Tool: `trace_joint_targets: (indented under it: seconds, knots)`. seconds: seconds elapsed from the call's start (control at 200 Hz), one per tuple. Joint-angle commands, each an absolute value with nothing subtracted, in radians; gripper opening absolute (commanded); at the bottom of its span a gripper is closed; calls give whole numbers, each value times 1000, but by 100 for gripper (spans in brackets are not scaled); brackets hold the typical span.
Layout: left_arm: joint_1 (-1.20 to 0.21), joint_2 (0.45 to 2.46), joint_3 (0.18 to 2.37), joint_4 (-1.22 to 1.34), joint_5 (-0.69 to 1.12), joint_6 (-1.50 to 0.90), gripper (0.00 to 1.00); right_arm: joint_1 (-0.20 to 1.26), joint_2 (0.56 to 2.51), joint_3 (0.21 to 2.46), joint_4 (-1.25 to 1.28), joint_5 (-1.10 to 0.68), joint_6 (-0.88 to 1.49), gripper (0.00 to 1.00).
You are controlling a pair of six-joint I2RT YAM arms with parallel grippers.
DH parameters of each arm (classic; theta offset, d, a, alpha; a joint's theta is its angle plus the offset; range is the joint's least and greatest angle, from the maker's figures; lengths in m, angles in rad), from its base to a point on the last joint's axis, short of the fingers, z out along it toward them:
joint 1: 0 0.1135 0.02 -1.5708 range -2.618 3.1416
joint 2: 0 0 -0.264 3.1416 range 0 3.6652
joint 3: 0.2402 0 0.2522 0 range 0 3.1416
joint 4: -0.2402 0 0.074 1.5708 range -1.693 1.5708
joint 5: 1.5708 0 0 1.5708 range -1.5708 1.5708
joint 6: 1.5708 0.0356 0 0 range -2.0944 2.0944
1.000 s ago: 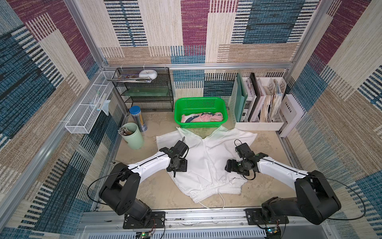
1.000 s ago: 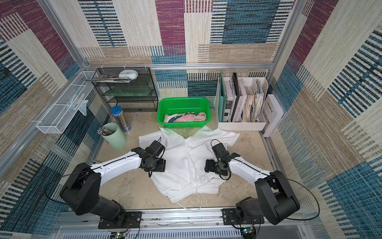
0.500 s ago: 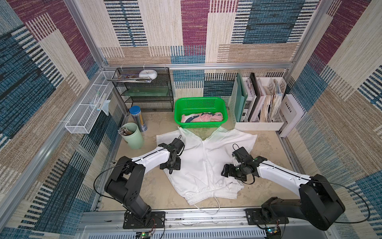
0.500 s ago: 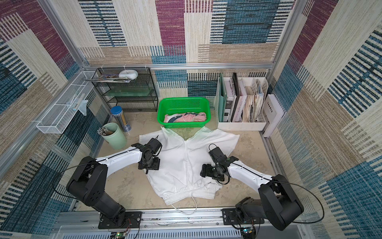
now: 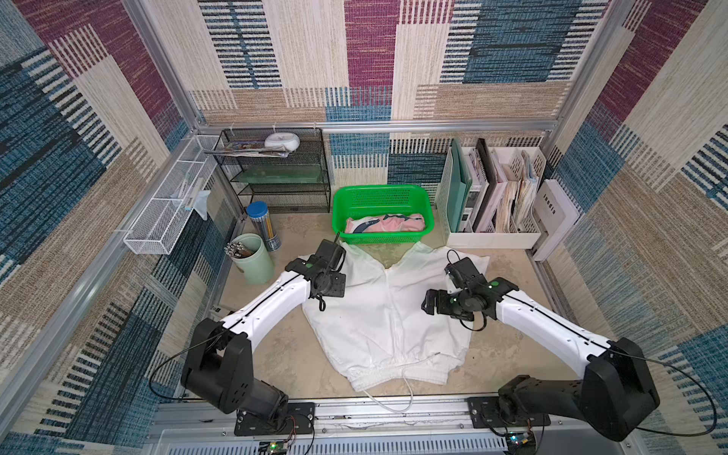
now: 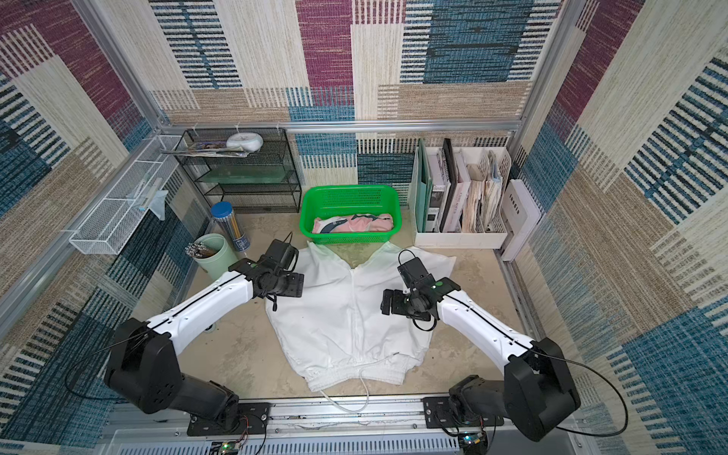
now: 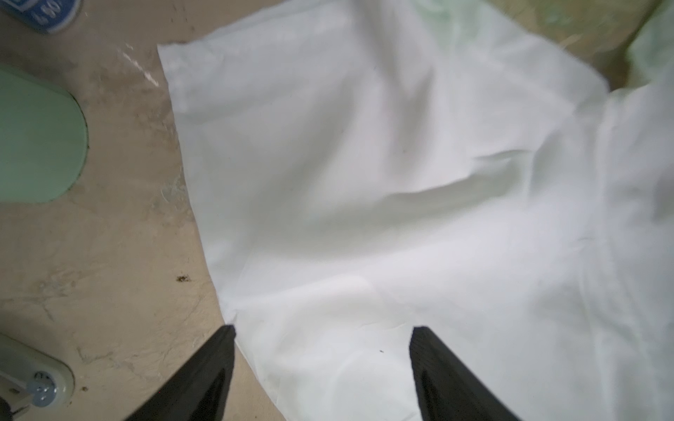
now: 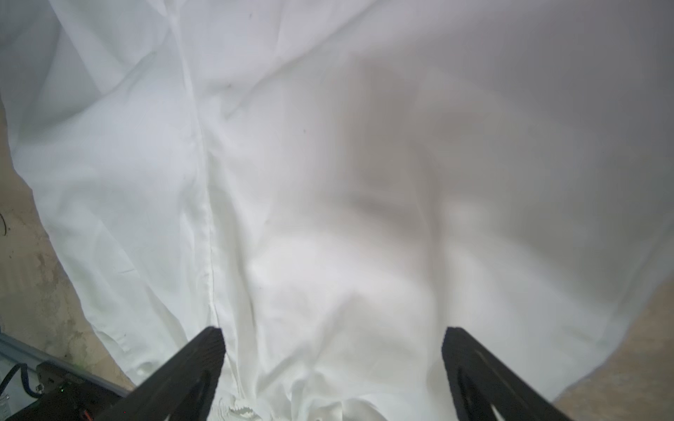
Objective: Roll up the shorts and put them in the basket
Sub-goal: Move the shorts from the center of the board, then fold the shorts at the center of the board.
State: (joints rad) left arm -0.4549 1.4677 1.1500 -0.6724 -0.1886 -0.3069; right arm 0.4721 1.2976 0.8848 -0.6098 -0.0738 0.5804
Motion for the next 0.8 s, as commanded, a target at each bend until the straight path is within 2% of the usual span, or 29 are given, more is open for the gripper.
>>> trace_joint_targets:
  seconds: [0.0,0.195,0.366,0.571,0.791]
  knots:
    - [-484,1421,1195,-676,-120,-245,86,397,1313,924,-644,6,507,99]
    - [-620,1379,1245,-692,-104,-270,95,210,1364,976,-619,28,445,99]
    - [-788,1450,1297,-681,-67,-325,98,82,1445,1009,-556,27,427,99]
    - [-960,1564,1330,-638,-123,-360,98,9,1545,1058,-540,91,392,98]
    - [-1100,1727,1425,-633,-175,-347,98,-44,1595,1079,-499,57,372,98]
